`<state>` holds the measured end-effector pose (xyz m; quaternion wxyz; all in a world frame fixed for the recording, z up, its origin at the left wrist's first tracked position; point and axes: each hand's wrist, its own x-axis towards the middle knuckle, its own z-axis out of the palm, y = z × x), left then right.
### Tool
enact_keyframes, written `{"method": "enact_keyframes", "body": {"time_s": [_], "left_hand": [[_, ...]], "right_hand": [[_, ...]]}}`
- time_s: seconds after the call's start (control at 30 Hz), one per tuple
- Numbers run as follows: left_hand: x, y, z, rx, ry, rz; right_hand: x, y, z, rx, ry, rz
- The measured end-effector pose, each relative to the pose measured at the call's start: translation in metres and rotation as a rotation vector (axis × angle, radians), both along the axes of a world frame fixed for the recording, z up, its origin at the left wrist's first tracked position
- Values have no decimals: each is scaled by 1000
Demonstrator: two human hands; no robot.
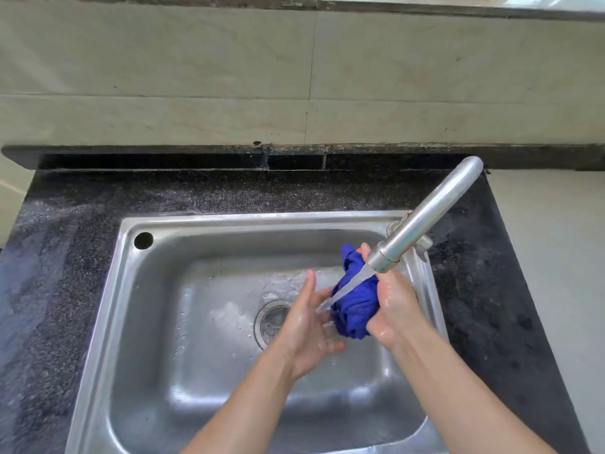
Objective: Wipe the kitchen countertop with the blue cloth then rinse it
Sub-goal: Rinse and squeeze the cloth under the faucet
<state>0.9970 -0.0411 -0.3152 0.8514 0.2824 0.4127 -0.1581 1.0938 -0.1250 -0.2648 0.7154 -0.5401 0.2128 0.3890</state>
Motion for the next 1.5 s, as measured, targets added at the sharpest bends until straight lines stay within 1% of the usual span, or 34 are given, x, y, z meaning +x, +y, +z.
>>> {"method": "enact_keyframes", "body": {"time_s": [0.03,0.07,0.13,0.2,0.23,0.27,0.3,0.33,0.37,0.4,0.43,0.5,0.57,0.6,0.63,0.7,0.73,0.8,0.87,0.9,0.93,1.0,1.07,1.1,1.17,1.23,1.27,1.3,1.33,1.37,1.4,1.43,1.47,1.5], "left_hand": [[-2,-3,-1,47,-41,-80],[-2,-3,-2,100,-58,-100],[4,3,-5,172,8,28],[15,11,-1,121,98,195],[21,12,2,95,140,236],[27,12,9,88,170,254],[33,8,13,102,185,252],[37,0,18,138,184,237],[41,-8,22,174,170,212],[43,-17,25,192,156,210],[45,-21,25,190,157,217],[47,-8,26,250,216,287],[46,11,22,316,293,368],[44,14,23,325,311,382],[41,10,25,343,313,351],[37,-9,26,397,281,233],[36,-14,23,425,282,207],[36,-5,19,462,321,237],[36,13,18,458,342,333],[35,15,20,406,330,365],[33,12,24,325,304,348],[33,-2,34,174,231,260],[32,-3,32,170,164,211],[32,4,30,191,113,168],[27,23,29,205,17,41],[18,40,30,219,-50,-96],[16,47,29,241,-93,-124],[16,54,28,288,-121,-89],[18,60,28,334,-137,-12],[19,66,30,388,-135,72],[21,71,30,447,-132,126],[21,73,31,524,-132,135],[20,74,29,611,-140,98],[18,74,29,692,-157,23]], "right_hand": [[3,-1,-1,0,16,-23],[8,-5,0,-22,13,-23],[11,-9,5,-106,-44,50],[-10,-14,7,-165,-120,218],[-27,-12,12,-181,-172,297],[-40,-9,12,-233,-285,367],[-45,-4,10,-329,-445,423],[-41,1,3,-495,-606,464],[-29,5,-11,-666,-714,463],[-15,9,-18,-762,-721,403],[-6,14,-21,-778,-703,353],[-18,21,-24,-664,-716,327],[-53,23,-15,-537,-785,432],[-61,22,-13,-524,-787,454],[-59,22,-17,-547,-768,433],[-31,25,-32,-672,-683,268],[-19,28,-35,-687,-641,208],[-23,37,-33,-627,-668,203],[-49,38,-24,-532,-739,300],[-55,37,-20,-503,-772,326],[-52,36,-20,-519,-795,335],[-23,37,-33,-634,-738,303],[3,42,-40,-684,-656,325],[11,42,-42,-649,-646,336],[22,38,-33,-516,-617,347],[27,23,-15,-388,-586,497],[30,13,-8,-359,-562,637],[31,3,-2,-342,-541,811],[28,-5,4,-337,-523,996],[24,-12,5,-393,-557,1168],[22,-19,0,-541,-640,1317],[22,-23,-1,-670,-745,1383],[23,-26,0,-752,-830,1361],[24,-28,1,-740,-874,1266]]}}
